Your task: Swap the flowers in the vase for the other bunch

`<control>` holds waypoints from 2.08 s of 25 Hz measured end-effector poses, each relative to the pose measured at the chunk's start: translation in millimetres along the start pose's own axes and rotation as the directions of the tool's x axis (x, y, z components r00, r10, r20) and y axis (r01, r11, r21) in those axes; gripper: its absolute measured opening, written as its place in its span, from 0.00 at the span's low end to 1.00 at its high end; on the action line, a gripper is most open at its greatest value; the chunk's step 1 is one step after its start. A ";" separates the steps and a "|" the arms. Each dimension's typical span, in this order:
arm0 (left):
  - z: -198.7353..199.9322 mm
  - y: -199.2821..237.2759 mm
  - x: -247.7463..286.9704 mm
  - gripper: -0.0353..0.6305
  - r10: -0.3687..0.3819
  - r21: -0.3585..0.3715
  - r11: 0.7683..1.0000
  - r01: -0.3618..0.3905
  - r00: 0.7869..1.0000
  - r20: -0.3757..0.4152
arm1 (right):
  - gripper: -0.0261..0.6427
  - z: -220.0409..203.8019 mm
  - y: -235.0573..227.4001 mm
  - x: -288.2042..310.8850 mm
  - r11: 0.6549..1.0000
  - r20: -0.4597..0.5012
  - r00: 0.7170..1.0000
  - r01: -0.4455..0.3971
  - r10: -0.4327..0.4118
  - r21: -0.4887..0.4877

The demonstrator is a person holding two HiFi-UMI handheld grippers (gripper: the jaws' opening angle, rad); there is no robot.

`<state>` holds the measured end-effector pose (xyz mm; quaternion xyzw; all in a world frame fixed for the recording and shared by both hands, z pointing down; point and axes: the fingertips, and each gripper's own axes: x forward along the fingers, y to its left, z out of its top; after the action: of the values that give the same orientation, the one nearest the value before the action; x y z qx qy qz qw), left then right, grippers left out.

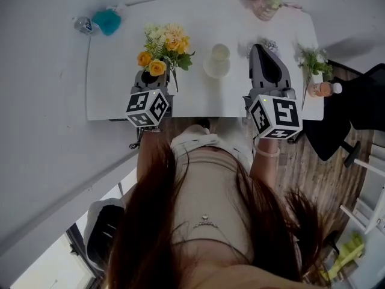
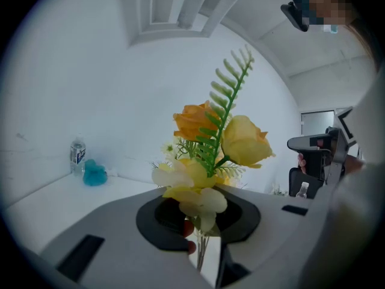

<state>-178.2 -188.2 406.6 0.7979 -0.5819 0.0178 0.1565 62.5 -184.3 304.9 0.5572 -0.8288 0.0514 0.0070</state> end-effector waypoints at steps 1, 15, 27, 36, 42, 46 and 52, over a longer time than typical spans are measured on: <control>-2.6 1.9 2.5 0.16 0.002 -0.002 1.000 -0.002 1.000 -0.010 | 0.08 -0.7 0.0 1.2 1.000 -0.003 1.000 0.000 0.000 -0.003; -42.2 23.3 41.2 0.17 0.028 -0.029 0.999 -0.033 0.987 -0.159 | 0.08 -3.9 -14.7 16.3 1.000 -0.033 0.999 0.014 -0.015 -0.028; -77.6 37.0 68.1 0.18 0.057 -0.068 0.995 -0.079 0.960 -0.274 | 0.08 -9.0 -34.5 35.6 0.999 -0.067 0.998 0.008 -0.010 -0.036; -107.6 49.6 81.7 0.20 0.062 -0.089 0.991 -0.102 0.926 -0.372 | 0.08 -12.9 -44.4 50.9 1.000 -0.078 0.997 -0.014 0.012 -0.028; -128.2 53.9 87.3 0.24 0.054 -0.091 0.990 -0.103 0.899 -0.434 | 0.08 -16.1 -46.3 54.9 1.000 -0.085 0.996 -0.019 0.017 -0.023; -128.8 51.1 94.7 0.28 0.036 -0.100 0.991 -0.089 0.897 -0.440 | 0.08 -16.4 -48.6 56.0 1.000 -0.089 0.996 -0.019 0.017 -0.019; -130.1 48.2 98.5 0.34 -0.005 -0.122 0.991 -0.055 0.896 -0.445 | 0.08 -21.1 -45.3 59.1 1.000 -0.102 0.995 -0.017 0.016 -0.016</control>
<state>-171.5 -257.1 562.0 0.7531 -0.5410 0.1631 0.3369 81.0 -253.8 333.4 0.5469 -0.8323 0.0726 0.0534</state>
